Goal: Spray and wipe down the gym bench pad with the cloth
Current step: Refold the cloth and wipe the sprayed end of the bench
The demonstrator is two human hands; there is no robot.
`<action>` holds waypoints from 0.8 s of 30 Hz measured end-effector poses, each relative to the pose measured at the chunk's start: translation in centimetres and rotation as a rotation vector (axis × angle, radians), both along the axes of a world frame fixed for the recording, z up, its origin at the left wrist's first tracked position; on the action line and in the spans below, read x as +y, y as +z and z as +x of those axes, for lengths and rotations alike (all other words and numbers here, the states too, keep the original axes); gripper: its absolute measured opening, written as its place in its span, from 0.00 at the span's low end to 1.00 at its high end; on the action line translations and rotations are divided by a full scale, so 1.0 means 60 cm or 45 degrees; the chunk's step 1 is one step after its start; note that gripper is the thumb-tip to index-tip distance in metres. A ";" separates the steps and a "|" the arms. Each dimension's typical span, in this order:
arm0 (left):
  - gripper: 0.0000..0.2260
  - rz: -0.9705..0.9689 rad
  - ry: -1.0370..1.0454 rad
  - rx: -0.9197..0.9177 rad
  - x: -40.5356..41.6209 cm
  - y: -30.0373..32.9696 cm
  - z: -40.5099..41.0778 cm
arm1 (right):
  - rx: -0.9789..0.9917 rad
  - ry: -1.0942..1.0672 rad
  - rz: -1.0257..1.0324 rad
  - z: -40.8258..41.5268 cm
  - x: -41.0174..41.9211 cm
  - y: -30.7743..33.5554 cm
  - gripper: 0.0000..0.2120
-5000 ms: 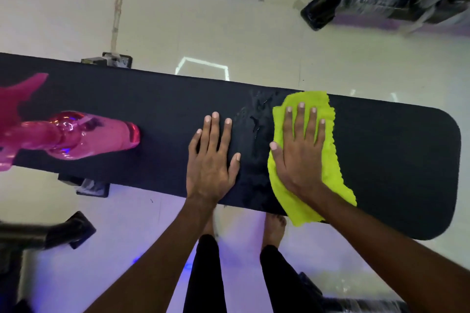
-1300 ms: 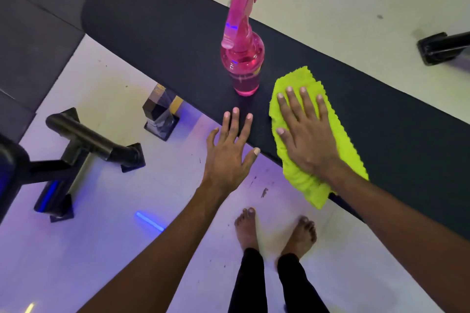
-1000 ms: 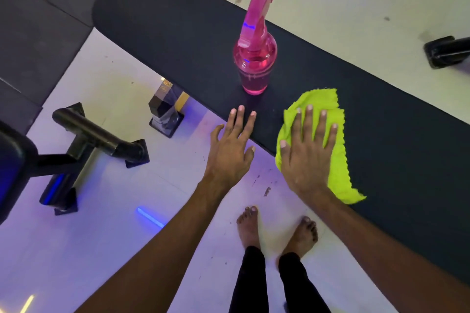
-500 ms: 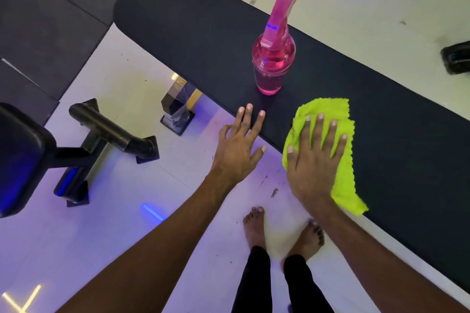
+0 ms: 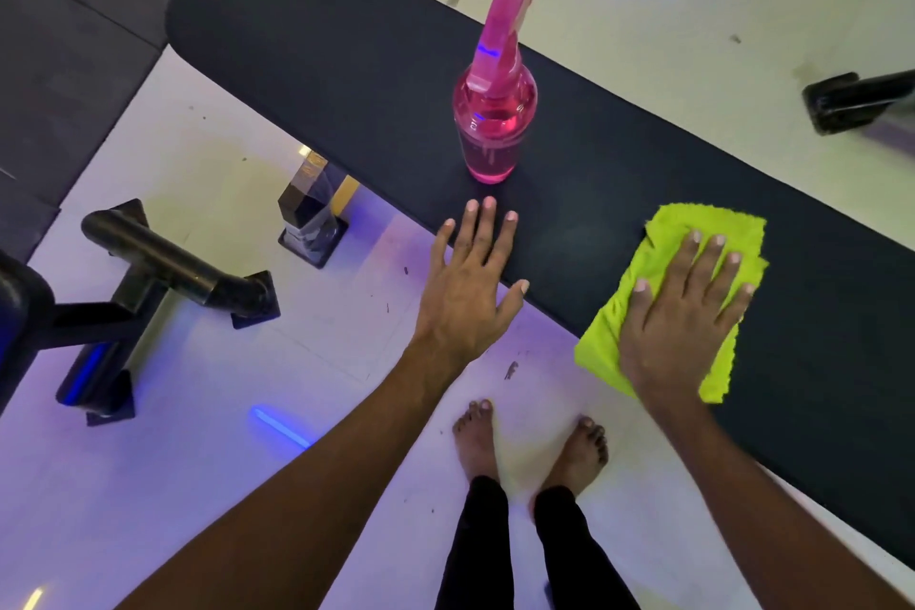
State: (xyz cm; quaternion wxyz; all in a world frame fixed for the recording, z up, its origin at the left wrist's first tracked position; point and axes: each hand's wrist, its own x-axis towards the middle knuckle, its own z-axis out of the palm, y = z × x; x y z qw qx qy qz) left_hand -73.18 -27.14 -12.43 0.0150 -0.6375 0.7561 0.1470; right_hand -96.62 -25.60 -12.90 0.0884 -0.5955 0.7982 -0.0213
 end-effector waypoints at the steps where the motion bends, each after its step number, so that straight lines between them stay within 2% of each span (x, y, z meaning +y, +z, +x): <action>1: 0.33 -0.019 -0.041 0.037 -0.004 -0.001 -0.013 | 0.013 -0.023 0.020 0.016 0.012 -0.001 0.35; 3: 0.33 -0.006 -0.107 0.043 -0.008 -0.009 -0.030 | 0.040 0.043 0.025 0.047 0.008 -0.007 0.36; 5: 0.32 -0.022 -0.114 0.050 -0.005 -0.019 -0.032 | 0.037 0.251 0.003 0.055 -0.031 -0.014 0.35; 7: 0.32 -0.073 -0.102 0.059 -0.001 -0.026 -0.029 | 0.030 0.498 -0.038 0.034 -0.091 -0.019 0.34; 9: 0.32 -0.094 -0.107 0.048 0.000 -0.031 -0.028 | 0.025 0.623 -0.046 -0.004 -0.149 -0.017 0.32; 11: 0.32 -0.074 -0.112 0.030 -0.001 -0.032 -0.030 | 0.024 0.553 -0.034 -0.043 -0.169 -0.012 0.32; 14: 0.32 -0.016 -0.103 0.008 -0.002 -0.029 -0.034 | 0.004 0.170 -0.035 -0.073 -0.122 -0.004 0.33; 16: 0.32 -0.015 -0.092 -0.004 -0.001 -0.027 -0.036 | 0.034 -0.059 -0.028 -0.050 -0.062 0.000 0.33; 18: 0.32 -0.024 -0.077 -0.004 0.000 -0.026 -0.038 | 0.051 -0.073 0.001 -0.002 -0.020 -0.002 0.34; 21: 0.31 -0.041 -0.069 0.011 0.001 -0.027 -0.039 | 0.032 0.267 0.000 0.052 -0.039 -0.010 0.34; 24: 0.31 -0.042 -0.096 -0.011 -0.001 -0.027 -0.033 | 0.024 0.637 -0.028 0.034 -0.121 -0.015 0.33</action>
